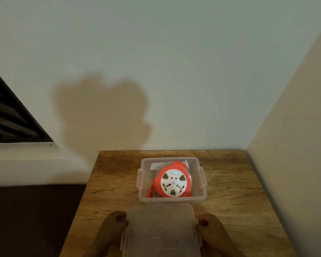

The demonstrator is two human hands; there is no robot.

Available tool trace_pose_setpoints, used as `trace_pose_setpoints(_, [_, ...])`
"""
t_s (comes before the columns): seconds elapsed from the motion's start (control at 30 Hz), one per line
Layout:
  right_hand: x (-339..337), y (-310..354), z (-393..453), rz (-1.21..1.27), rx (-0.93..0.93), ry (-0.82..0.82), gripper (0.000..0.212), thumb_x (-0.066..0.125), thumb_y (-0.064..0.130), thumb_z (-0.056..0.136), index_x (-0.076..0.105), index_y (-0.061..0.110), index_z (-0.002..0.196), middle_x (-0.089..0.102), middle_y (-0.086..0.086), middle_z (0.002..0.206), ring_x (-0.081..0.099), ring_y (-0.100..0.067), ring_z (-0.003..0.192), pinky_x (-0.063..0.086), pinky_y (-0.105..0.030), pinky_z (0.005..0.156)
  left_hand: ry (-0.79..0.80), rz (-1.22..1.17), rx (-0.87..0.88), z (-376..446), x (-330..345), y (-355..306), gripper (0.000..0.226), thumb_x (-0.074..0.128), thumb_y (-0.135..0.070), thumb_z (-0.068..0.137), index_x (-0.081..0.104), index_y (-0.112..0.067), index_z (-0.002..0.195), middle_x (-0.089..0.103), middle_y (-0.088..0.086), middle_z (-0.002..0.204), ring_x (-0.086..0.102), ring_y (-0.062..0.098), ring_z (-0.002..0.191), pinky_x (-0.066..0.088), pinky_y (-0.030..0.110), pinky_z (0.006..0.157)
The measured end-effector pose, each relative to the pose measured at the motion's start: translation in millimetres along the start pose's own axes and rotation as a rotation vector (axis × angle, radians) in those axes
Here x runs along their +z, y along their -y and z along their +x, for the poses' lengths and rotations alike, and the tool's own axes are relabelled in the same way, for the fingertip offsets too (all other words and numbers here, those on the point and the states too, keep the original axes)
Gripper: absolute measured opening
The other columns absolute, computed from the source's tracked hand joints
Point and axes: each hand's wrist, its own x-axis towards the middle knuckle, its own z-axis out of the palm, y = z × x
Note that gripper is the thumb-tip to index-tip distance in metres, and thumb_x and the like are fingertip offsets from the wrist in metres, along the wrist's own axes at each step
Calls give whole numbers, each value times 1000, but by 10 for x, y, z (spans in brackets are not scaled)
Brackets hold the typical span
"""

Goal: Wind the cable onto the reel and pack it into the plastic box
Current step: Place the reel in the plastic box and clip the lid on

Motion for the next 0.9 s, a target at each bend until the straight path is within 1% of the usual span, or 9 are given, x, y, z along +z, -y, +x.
trace_pose_setpoints(0.1, [-76, 68, -81, 4, -63, -23, 9, 68, 22, 84, 74, 27, 79, 72, 9, 79, 66, -4, 74, 52, -22, 67, 25, -86, -40, -80, -170, -65, 15, 67, -12, 93, 71, -16, 106, 68, 4, 111, 64, 20, 100, 57, 42, 92])
trace_pose_setpoints(0.2, [-242, 141, -200, 57, -150, 15, 14, 70, 15, 83, 75, 27, 77, 73, 7, 76, 68, -5, 71, 54, -21, 63, 110, -235, -56, -187, -445, -156, 15, 70, -10, 91, 71, -15, 105, 69, 9, 110, 67, 27, 101, 61, 43, 78])
trace_pose_setpoints(0.37, [-600, 390, -384, 306, -250, 22, 9, 71, 19, 85, 76, 26, 83, 75, -1, 84, 72, -19, 77, 60, -33, 65, 218, -384, 127, -331, -837, -382, 21, 70, -5, 88, 74, -13, 108, 76, 10, 106, 74, 29, 99, 63, 40, 69])
trace_pose_setpoints(0.53, [-875, 730, -372, 479, -349, -235, 1, 74, 26, 81, 74, 27, 81, 75, 0, 81, 72, -17, 74, 61, -32, 63, 106, -541, 428, -391, -922, -839, 25, 68, -7, 92, 78, -27, 101, 78, -3, 104, 76, 16, 94, 64, 31, 68])
trace_pose_setpoints(0.6, [-909, 863, -337, 543, -400, -352, 12, 74, 37, 80, 74, 26, 84, 75, 2, 83, 71, -14, 78, 59, -29, 65, 71, -637, 547, -430, -893, -1061, 26, 65, -11, 97, 80, -32, 100, 79, -4, 105, 77, 14, 94, 63, 27, 69])
trace_pose_setpoints(0.7, [-846, 1065, -268, 643, -430, -515, 21, 72, 42, 81, 73, 27, 96, 74, 7, 92, 69, -10, 87, 55, -27, 69, 45, -860, 607, -425, -783, -1323, 24, 53, -21, 105, 75, -18, 111, 76, 9, 115, 75, 20, 101, 62, 26, 75])
trace_pose_setpoints(0.73, [-813, 1119, -243, 650, -416, -558, 23, 71, 43, 82, 72, 29, 101, 73, 8, 97, 67, -9, 90, 54, -25, 68, 2, -857, 632, -365, -723, -1345, 26, 50, -31, 107, 71, -18, 114, 73, 13, 119, 73, 22, 106, 62, 28, 82])
trace_pose_setpoints(0.8, [-746, 1178, -202, 675, -385, -588, 24, 65, 45, 86, 68, 35, 108, 71, 12, 102, 66, -7, 91, 55, -24, 65, -138, -575, 693, -284, -649, -1359, 25, 43, -57, 102, 60, -41, 111, 66, 3, 121, 65, 12, 105, 54, 31, 96])
trace_pose_setpoints(0.9, [-688, 1192, -175, 774, -411, -528, 21, 56, 46, 92, 68, 36, 106, 72, 10, 99, 69, -9, 90, 59, -31, 74, -309, -293, 764, -170, -566, -1387, 5, 52, -54, 98, 49, -53, 101, 56, -16, 104, 56, 1, 89, 50, 21, 89])
